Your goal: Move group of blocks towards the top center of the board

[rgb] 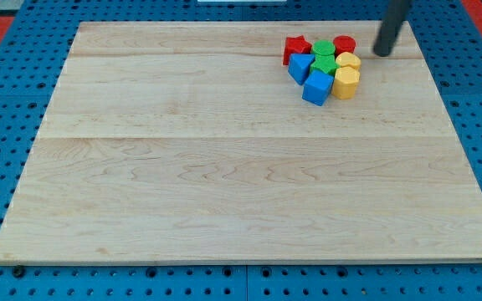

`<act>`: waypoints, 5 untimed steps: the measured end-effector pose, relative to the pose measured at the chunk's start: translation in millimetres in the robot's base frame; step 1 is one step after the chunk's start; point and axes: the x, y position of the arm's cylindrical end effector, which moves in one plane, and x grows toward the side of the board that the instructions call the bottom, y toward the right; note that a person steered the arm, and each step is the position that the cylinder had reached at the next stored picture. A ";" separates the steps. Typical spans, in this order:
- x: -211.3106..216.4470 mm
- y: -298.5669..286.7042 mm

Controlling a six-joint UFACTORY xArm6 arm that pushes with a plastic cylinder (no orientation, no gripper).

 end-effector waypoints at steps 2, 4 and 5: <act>-37.3 -83.7; -37.2 -94.4; -19.5 -105.2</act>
